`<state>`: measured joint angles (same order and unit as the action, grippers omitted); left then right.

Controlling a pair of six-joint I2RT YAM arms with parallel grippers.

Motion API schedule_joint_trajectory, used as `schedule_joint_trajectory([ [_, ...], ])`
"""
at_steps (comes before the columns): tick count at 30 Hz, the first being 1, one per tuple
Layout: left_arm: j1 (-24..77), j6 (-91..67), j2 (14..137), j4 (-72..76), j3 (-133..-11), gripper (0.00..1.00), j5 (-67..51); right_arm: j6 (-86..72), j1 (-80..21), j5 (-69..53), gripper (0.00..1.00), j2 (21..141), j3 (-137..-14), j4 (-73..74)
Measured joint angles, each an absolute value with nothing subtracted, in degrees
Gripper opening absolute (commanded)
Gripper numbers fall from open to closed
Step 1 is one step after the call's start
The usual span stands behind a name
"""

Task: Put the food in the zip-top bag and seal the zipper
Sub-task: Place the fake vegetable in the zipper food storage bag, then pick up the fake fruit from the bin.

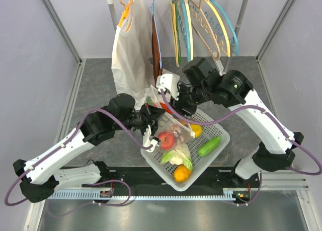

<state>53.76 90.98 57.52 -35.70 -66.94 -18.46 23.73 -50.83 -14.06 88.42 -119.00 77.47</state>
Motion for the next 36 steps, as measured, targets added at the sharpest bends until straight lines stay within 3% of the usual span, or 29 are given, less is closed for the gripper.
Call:
schedule_joint_trajectory([
  [1,53.76,90.94,57.49,-35.62,-66.94,0.02,-18.39,23.75,-51.22,-15.55,0.9,88.77,-118.98,77.52],
  [3,53.76,90.74,57.45,-35.59,-66.94,0.02,-18.2,23.97,-51.79,-17.89,0.97,88.92,-118.91,77.67],
  [10,53.76,90.48,55.59,-35.75,-66.57,0.02,-18.04,22.63,-51.05,-19.22,0.98,84.16,-115.85,76.16],
  [21,53.74,90.26,53.08,-36.71,-64.97,0.02,-17.98,23.9,-30.28,-25.08,0.98,66.78,-86.06,64.05],
  [30,53.76,90.02,53.08,-36.73,-64.38,0.02,-17.98,37.6,-25.58,-28.4,0.98,65.76,-63.61,55.31],
  [36,53.76,89.71,53.08,-36.73,-64.29,0.02,-18.0,44.71,-25.52,-29.17,0.98,67.09,-55.92,48.1],
])
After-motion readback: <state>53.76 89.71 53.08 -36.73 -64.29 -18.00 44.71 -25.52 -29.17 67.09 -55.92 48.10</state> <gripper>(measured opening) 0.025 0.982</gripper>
